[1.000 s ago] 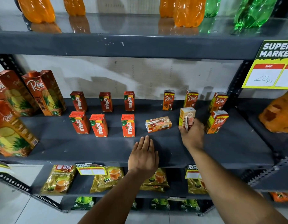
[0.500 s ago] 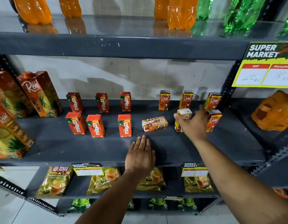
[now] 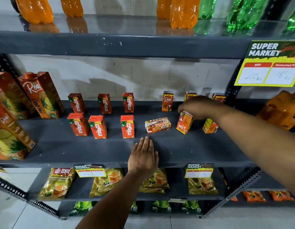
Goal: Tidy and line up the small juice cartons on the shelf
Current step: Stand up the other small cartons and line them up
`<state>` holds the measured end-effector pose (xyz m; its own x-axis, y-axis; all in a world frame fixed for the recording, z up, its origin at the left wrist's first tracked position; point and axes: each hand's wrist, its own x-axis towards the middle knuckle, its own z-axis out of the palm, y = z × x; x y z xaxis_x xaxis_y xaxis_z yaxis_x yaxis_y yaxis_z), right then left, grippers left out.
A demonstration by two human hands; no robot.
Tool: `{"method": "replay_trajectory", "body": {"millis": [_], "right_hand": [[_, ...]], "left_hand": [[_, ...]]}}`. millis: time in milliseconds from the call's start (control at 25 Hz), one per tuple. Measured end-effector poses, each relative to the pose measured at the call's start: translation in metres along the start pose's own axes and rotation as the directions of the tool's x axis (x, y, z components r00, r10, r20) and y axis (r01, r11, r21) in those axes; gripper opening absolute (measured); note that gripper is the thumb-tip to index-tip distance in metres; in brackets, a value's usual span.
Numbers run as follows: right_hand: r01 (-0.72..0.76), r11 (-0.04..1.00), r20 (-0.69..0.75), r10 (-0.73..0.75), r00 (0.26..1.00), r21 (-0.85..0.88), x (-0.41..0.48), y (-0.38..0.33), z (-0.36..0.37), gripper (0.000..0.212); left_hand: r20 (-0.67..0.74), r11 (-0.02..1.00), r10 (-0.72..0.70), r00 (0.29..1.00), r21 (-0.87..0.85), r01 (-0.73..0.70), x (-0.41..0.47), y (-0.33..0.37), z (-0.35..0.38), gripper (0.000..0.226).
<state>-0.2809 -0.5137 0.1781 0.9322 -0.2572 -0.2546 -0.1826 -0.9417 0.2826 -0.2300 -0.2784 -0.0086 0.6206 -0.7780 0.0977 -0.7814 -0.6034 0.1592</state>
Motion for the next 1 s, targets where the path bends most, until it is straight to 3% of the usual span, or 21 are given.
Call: {"method": "replay_trajectory", "body": {"millis": [40,160,240,280,440,640,720,840,920,1000], "right_hand": [[0.026,0.999,0.008,-0.026,1.000,-0.043,-0.002,0.000,-0.001,0.031],[0.273,0.918,-0.031,-0.294,0.955,-0.286,0.004,0.009,0.004,0.058],[0.355,0.815,-0.025,-0.412,0.911,-0.458,0.003,0.013,0.010,0.041],[0.350,0.808,-0.021,-0.408,0.913,-0.474,-0.001,0.015,0.011,0.035],[0.367,0.819,-0.083,-0.444,0.892,-0.441,0.000,0.023,0.017,0.045],[0.330,0.738,-0.127,-0.487,0.864,-0.588,0.001,0.018,0.023,0.050],[0.315,0.663,-0.133,-0.534,0.835,-0.679,0.003,0.003,0.029,0.045],[0.307,0.555,0.025,-0.457,0.889,-0.773,0.007,-0.025,0.043,0.035],[0.242,0.611,0.046,-0.318,0.947,-0.754,0.005,-0.034,0.044,0.029],[0.113,0.784,-0.087,-0.208,0.974,-0.611,0.003,-0.028,0.047,0.031]], "left_hand": [[0.000,1.000,0.000,1.000,0.001,0.000,0.000,0.000,0.000,0.067],[0.002,1.000,0.004,1.000,0.005,-0.004,0.000,0.000,0.000,0.068],[-0.002,1.000,0.004,1.000,0.007,-0.004,0.000,0.000,0.000,0.067],[-0.004,1.000,0.005,1.000,0.009,-0.005,-0.001,0.000,0.000,0.067],[0.000,1.000,0.007,1.000,0.012,-0.007,-0.001,0.000,-0.001,0.066],[0.000,1.000,0.013,1.000,0.013,-0.013,-0.001,0.001,-0.002,0.066],[-0.005,1.000,0.011,1.000,0.007,-0.011,-0.001,0.001,-0.002,0.066],[-0.009,1.000,0.007,1.000,-0.004,-0.007,-0.001,0.000,-0.002,0.065],[-0.007,1.000,0.009,1.000,-0.003,-0.009,-0.001,0.001,-0.002,0.065],[-0.007,1.000,0.010,1.000,-0.005,-0.010,-0.002,0.001,-0.002,0.065]]}}
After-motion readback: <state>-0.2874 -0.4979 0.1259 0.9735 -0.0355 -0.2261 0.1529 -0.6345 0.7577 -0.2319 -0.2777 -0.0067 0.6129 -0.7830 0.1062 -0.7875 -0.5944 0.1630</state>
